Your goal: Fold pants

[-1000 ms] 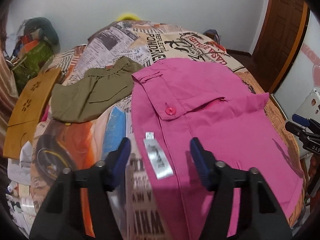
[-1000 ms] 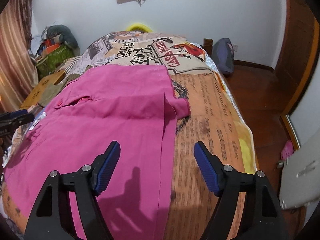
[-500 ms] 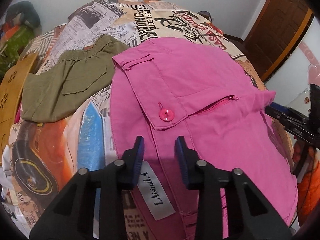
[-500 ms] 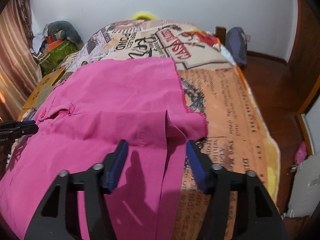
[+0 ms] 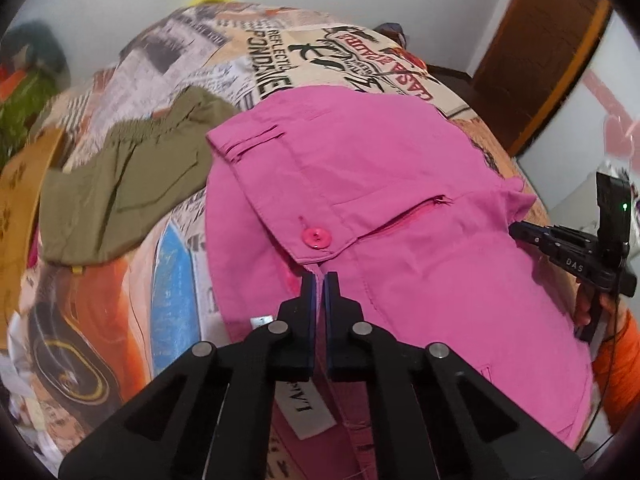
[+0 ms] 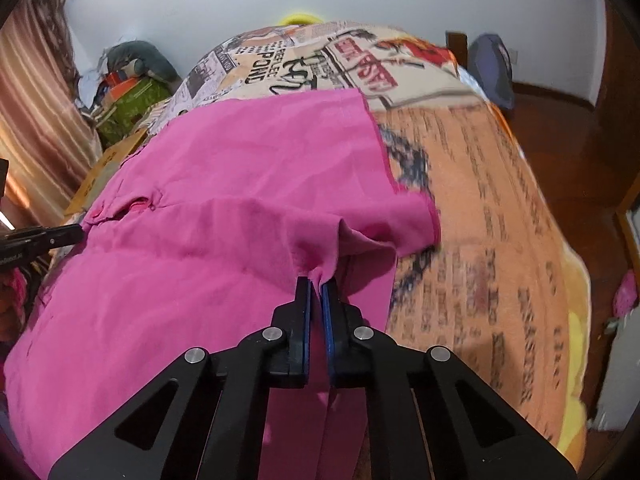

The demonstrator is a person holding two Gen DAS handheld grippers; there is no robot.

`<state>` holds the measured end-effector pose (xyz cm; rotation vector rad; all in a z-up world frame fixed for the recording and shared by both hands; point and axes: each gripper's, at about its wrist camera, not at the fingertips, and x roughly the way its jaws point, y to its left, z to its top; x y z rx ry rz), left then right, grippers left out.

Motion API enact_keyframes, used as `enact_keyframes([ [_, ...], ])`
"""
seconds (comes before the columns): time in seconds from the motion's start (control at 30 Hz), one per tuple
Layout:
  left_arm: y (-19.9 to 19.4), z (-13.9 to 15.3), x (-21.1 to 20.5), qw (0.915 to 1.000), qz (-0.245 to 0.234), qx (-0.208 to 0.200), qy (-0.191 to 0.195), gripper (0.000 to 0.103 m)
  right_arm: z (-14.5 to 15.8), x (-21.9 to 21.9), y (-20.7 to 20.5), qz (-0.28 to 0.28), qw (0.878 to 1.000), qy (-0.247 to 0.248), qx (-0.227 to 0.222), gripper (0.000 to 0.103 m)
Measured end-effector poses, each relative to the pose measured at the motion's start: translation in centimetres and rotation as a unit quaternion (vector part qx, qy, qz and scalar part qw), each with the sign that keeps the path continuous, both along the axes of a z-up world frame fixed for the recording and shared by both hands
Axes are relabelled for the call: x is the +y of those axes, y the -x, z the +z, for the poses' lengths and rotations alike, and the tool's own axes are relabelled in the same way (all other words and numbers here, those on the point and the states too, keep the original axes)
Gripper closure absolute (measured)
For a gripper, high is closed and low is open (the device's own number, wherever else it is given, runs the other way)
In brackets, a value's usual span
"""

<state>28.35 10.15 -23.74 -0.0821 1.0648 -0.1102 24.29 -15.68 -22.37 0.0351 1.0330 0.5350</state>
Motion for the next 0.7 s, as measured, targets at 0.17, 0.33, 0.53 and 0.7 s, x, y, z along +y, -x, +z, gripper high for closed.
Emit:
enact_keyframes([
  [0.17,-0.9,-0.1,0.4,0.9998,0.013,0.004,-0.011,0.101,0.5,0.1,1.0,0.008,1.0,0.018,-0.009,0.099],
  [0.33,-1.8,-1.3,1.4,0.9993,0.028,0.018,-0.015,0.1,0.1,0.1,1.6,0.012,1.0,0.011,0.003,0.099],
  [0.53,-1.9,-1.8,0.6,0.9984,0.033,0.01,-0.045,0.1,-0.2,0.6,1.7,0.014,1.0,0.017,0.006,0.099],
  [0.7,-1.5,-1.0,0.5,0.9982,0.027,0.014,-0.052,0.099,0.4,1.1,1.9,0.015,0.999,0.036,0.001,0.098],
])
